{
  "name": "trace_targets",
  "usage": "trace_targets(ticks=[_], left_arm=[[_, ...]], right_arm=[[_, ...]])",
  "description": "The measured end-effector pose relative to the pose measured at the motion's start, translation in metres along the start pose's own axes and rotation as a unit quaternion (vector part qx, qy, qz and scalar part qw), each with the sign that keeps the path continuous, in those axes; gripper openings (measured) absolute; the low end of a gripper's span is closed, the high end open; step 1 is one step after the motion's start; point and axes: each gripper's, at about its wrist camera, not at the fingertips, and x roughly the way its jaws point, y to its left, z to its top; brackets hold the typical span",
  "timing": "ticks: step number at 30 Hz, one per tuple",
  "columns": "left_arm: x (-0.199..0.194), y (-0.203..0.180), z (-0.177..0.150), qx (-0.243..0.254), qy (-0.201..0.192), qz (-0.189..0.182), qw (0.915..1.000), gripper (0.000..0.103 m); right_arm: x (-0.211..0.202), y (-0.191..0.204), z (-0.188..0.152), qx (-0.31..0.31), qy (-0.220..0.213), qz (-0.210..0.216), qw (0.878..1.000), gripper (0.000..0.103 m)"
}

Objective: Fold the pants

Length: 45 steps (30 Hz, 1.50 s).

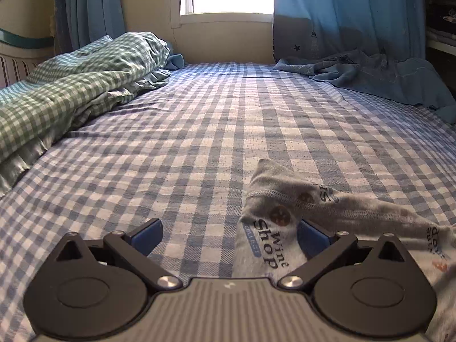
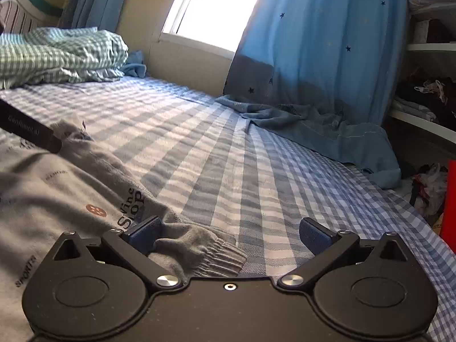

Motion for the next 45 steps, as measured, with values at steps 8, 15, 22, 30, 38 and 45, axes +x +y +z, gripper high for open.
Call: trace_targets(ticks=[8, 15, 22, 30, 38, 45], left_arm=[[-0.068, -0.005, -0.032, 0.009, 0.004, -0.023, 0.9997, 0.103], [-0.083, 0.009, -0.082, -0.025, 0.028, -0.037, 0.9986, 0.103], [-0.087, 0.019, -0.092, -0.050, 0.015, -0.049, 0.9974, 0.103], [-0.086, 0.016, -0.092, -0.048, 0.014, -0.046, 0.9977, 0.103], [-0.086, 0.016, -0.092, -0.049, 0.014, -0.047, 0.9976, 0.103], [-0.087, 0.016, -0.092, -0.050, 0.013, -0.047, 0.9976, 0.103]], right_arm=[[-0.069, -0.001, 0.000, 0.052, -0.001, 0.028, 0.998, 0.102], [-0.085, 0.001, -0.031, 0.086, 0.094, 0.013, 0.992, 0.102], [-0.086, -0.014, -0.058, 0.180, 0.129, 0.053, 0.974, 0.102], [-0.085, -0.016, -0.058, 0.186, 0.129, 0.057, 0.972, 0.102], [-0.086, -0.015, -0.058, 0.186, 0.129, 0.057, 0.972, 0.102], [-0.085, -0.015, -0.058, 0.186, 0.129, 0.057, 0.972, 0.102]])
